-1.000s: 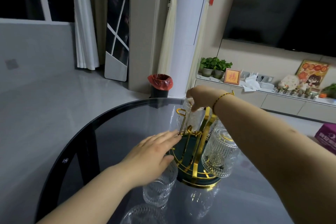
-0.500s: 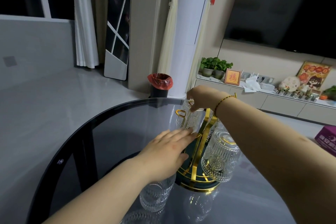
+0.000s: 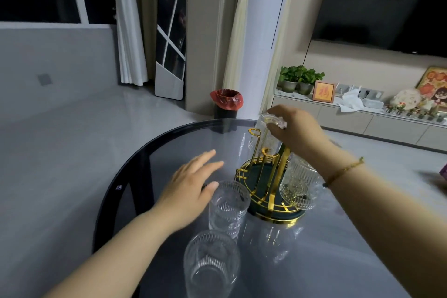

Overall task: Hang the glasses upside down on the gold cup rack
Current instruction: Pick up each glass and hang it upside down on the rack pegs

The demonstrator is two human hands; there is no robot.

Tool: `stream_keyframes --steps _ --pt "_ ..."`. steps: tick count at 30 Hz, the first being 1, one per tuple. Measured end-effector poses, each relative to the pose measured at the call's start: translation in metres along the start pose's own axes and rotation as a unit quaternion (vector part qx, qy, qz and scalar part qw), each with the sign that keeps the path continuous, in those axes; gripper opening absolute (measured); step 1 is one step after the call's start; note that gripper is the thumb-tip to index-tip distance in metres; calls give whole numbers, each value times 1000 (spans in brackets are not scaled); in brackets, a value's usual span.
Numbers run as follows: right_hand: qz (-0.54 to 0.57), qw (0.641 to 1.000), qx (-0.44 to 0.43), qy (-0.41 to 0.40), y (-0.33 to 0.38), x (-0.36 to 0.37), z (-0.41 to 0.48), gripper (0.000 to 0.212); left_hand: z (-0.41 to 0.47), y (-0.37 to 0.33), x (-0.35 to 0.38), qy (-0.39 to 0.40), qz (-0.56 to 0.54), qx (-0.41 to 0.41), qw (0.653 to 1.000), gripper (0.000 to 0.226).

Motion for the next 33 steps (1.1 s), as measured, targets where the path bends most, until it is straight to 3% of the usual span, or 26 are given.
stream_keyframes --steps 5,8,11,15,19,23,27,30,33 --pt "223 973 35 -43 10 22 -113 29 -54 33 14 11 -14 -54 998 48" --pt "400 911 82 -57 6 52 -165 42 -79 47 30 34 -8 -106 994 51" --pt "485 865 124 13 6 87 -211 44 -98 51 50 81 -1 -143 986 53" --pt "441 874 145 140 16 126 -238 77 -106 54 65 111 68 -144 981 52" --pt "353 918 145 111 22 138 -231 92 -106 54 68 116 111 -120 980 47" --pt "295 941 148 78 29 143 -222 82 -107 55 69 120 112 -119 979 45" --pt "285 942 160 69 26 147 -219 71 -106 56 70 120 105 -122 980 41" --pt "319 929 174 74 24 147 -219 59 -107 57 71 118 103 -123 980 40" --pt "363 904 208 89 18 146 -219 60 -107 58 71 119 98 -126 980 39"
Point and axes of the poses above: each hand's wrist, its own z-axis towards the middle knuckle, its own x-axis out of the palm, y = z × x, the point moved 3 cm from there along z, towards the middle knuckle, and after that the axes turned 15 degrees about z, right-handed, at the moved point
